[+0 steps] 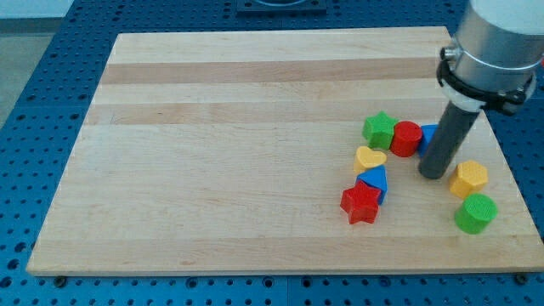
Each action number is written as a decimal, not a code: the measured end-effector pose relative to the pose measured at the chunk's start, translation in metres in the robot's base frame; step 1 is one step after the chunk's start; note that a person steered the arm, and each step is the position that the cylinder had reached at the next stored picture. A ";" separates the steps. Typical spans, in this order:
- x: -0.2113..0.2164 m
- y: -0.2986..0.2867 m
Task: Point your arm at the yellow hexagon
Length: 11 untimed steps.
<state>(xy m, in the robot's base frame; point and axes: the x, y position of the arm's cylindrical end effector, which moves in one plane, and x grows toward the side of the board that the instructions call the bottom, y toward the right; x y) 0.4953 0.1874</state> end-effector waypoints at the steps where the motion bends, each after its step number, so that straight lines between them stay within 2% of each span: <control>1: -0.015 0.001; 2: -0.029 0.007; 5: -0.030 0.075; 8: 0.020 0.078; 11: 0.026 0.092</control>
<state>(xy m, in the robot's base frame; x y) 0.5216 0.2794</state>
